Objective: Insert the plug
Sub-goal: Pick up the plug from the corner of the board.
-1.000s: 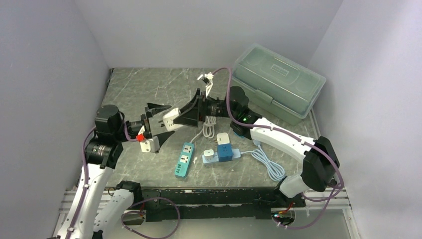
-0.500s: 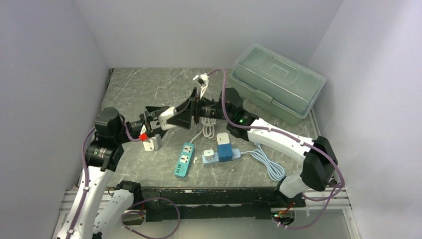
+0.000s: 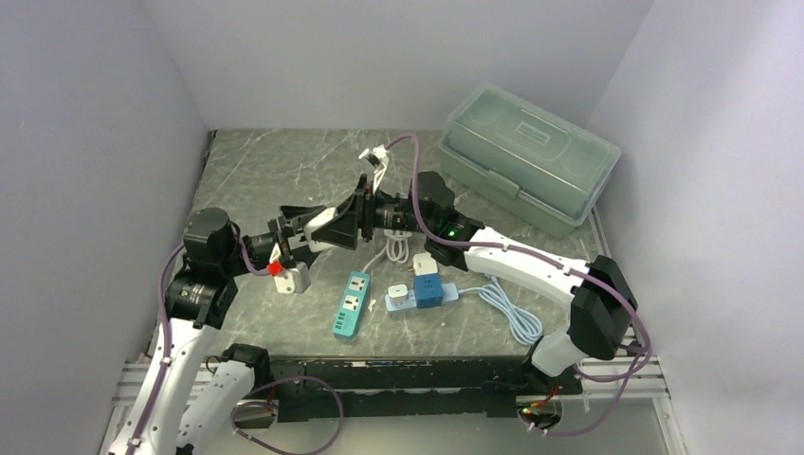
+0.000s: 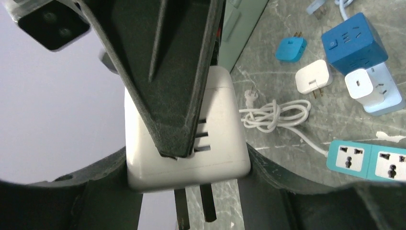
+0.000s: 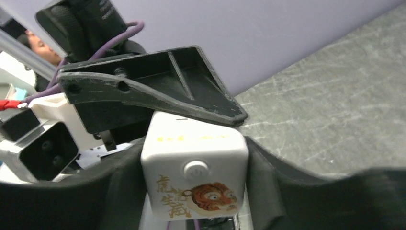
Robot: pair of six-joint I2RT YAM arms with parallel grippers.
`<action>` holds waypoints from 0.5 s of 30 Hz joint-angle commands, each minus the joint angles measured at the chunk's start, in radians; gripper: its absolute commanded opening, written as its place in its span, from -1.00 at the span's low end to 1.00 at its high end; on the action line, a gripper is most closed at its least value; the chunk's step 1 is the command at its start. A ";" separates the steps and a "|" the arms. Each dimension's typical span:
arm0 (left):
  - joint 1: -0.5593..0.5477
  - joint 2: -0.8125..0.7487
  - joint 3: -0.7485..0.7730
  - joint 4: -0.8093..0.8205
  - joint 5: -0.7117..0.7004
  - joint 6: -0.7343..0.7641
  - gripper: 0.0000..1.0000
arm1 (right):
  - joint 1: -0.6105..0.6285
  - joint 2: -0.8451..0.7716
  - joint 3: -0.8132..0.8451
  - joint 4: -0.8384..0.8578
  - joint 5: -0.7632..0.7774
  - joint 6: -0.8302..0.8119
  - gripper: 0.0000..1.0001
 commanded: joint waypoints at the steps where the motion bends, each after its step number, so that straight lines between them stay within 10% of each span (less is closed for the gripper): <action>1: -0.003 -0.009 -0.001 0.060 0.025 0.004 -1.00 | 0.002 0.010 0.037 0.005 -0.022 -0.013 0.01; 7: -0.003 0.036 0.016 0.054 -0.019 -0.011 -0.82 | 0.001 0.022 0.059 -0.084 -0.033 -0.055 -0.86; 8: -0.003 0.043 0.014 0.059 -0.025 -0.023 -0.45 | 0.000 0.017 0.062 -0.107 -0.028 -0.070 -0.97; 9: -0.003 0.048 0.012 0.052 -0.032 -0.030 0.59 | -0.001 0.013 0.075 -0.146 -0.018 -0.106 -1.00; 10: -0.003 0.059 0.013 0.033 -0.041 -0.029 0.94 | -0.003 0.007 0.091 -0.200 0.001 -0.147 -1.00; 15: -0.003 0.161 0.064 -0.104 -0.183 -0.195 0.99 | -0.016 -0.034 0.166 -0.556 0.157 -0.434 -1.00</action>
